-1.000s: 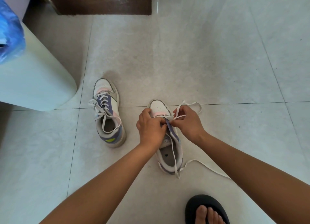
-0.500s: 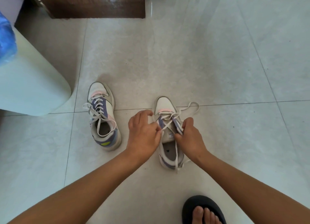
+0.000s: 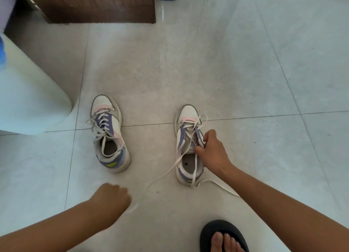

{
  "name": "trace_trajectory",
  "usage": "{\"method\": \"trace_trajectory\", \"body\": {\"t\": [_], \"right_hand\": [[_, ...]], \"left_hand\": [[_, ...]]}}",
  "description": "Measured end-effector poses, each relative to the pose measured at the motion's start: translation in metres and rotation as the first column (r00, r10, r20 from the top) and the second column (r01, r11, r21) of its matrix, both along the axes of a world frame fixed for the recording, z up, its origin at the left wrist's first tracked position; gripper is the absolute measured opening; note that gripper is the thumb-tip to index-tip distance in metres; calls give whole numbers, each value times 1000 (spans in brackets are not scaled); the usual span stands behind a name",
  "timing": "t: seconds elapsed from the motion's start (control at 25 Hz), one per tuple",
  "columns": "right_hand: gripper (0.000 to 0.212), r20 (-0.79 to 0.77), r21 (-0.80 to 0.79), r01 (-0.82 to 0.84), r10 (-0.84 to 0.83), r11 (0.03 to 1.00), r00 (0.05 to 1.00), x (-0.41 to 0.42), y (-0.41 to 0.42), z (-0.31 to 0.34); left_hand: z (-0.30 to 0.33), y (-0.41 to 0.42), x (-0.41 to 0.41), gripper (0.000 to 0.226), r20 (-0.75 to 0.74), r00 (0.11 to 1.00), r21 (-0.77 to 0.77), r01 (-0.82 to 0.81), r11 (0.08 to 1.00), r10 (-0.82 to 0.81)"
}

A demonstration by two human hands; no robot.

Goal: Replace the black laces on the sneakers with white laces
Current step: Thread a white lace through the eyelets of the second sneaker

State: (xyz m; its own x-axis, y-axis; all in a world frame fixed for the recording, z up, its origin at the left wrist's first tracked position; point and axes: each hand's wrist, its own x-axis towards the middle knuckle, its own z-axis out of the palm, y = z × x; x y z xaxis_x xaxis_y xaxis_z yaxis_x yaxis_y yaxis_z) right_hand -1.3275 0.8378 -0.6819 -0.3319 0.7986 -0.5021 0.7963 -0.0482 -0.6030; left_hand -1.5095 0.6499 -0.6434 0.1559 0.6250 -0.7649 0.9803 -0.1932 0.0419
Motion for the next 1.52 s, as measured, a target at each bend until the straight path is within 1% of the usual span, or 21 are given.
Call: {"method": "trace_trajectory", "body": {"t": [0.04, 0.08, 0.12, 0.16, 0.2, 0.24, 0.36, 0.44, 0.56, 0.6, 0.68, 0.72, 0.88, 0.92, 0.96, 1.04, 1.12, 1.24, 1.36, 1.44, 1.52], "right_hand": [[25, 1, -3, -7, 7, 1000, 1000, 0, 0, 0], [25, 1, -5, -12, 12, 1000, 1000, 0, 0, 0], [25, -3, -6, -13, 13, 1000, 1000, 0, 0, -1], [25, -10, -6, -11, 11, 1000, 1000, 0, 0, -1], [25, -18, -9, -5, 4, 1000, 1000, 0, 0, -1], [26, -28, -16, 4, -4, 1000, 1000, 1, 0, -1], [25, -45, -34, 13, -14, 999, 999, 1, 1, -1], [26, -44, -33, -2, 0, 999, 999, 2, 2, -1], [27, -50, -45, -14, 11, 999, 999, 1, 4, 0], [26, -48, -45, -17, 15, 999, 999, 0, 4, 0], [26, -39, -44, -21, 20, 999, 999, 0, 4, -1], [26, -38, -44, -20, 19, 999, 999, 0, 4, -1], [23, -45, -61, -17, 14, 998, 999, 0, 4, 0], [24, -47, -68, -9, 6, 998, 999, 0, 4, 1], [24, -49, -72, 3, -6, 997, 999, 0, 4, 1], [26, -44, -69, 27, -30, 997, 999, 0, 4, 2], [27, -38, -72, 47, -50, 996, 998, -1, 4, 2], [27, -22, -75, 62, -64, 995, 998, -1, 5, 3], [27, -23, -102, 68, -71, 992, 997, -1, 7, 6], [26, -23, -114, 76, -79, 991, 997, -1, 7, 8], [25, -24, -112, 76, -79, 991, 997, -1, 6, 8]], "left_hand": [[6, 26, 11, 27, 18, 989, 86, -146, 986, 145], [8, 53, 23, 33, 38, 977, 201, -215, 956, 212], [9, 80, 35, 35, 109, 958, 366, -286, 885, 265], [5, 101, 45, 34, 189, 933, 481, -361, 799, 307], [1, 122, 57, 32, 262, 893, 518, -450, 728, 366], [-6, 136, 67, 32, 283, 866, 497, -500, 709, 412], [-23, 158, 85, 36, 147, 888, 450, -453, 770, 436], [-33, 159, 84, 34, 74, 891, 472, -426, 772, 447], [-34, 152, 78, 17, 64, 913, 668, -338, 663, 402], [-36, 150, 78, 15, 46, 929, 696, -294, 655, 368], [-38, 144, 77, 8, 27, 942, 670, -266, 693, 336], [-40, 143, 77, 7, 38, 946, 682, -261, 683, 323], [-42, 149, 77, 14, 23, 949, 681, -244, 690, 314], [-39, 149, 77, 18, 35, 939, 660, -278, 698, 341], [-36, 150, 76, 22, 68, 923, 642, -331, 692, 378], [-30, 149, 75, 28, 210, 871, 521, -484, 703, 444], [-13, 139, 71, 25, 358, 838, 415, -538, 734, 412], [2, 106, 62, 13, 509, 817, 337, -480, 810, 272], [8, 67, 61, 15, 623, 774, 319, -382, 867, 112], [11, 56, 62, 17, 663, 745, 289, -341, 895, 70], [13, 53, 64, 21, 696, 715, 261, -342, 903, 70]]}}
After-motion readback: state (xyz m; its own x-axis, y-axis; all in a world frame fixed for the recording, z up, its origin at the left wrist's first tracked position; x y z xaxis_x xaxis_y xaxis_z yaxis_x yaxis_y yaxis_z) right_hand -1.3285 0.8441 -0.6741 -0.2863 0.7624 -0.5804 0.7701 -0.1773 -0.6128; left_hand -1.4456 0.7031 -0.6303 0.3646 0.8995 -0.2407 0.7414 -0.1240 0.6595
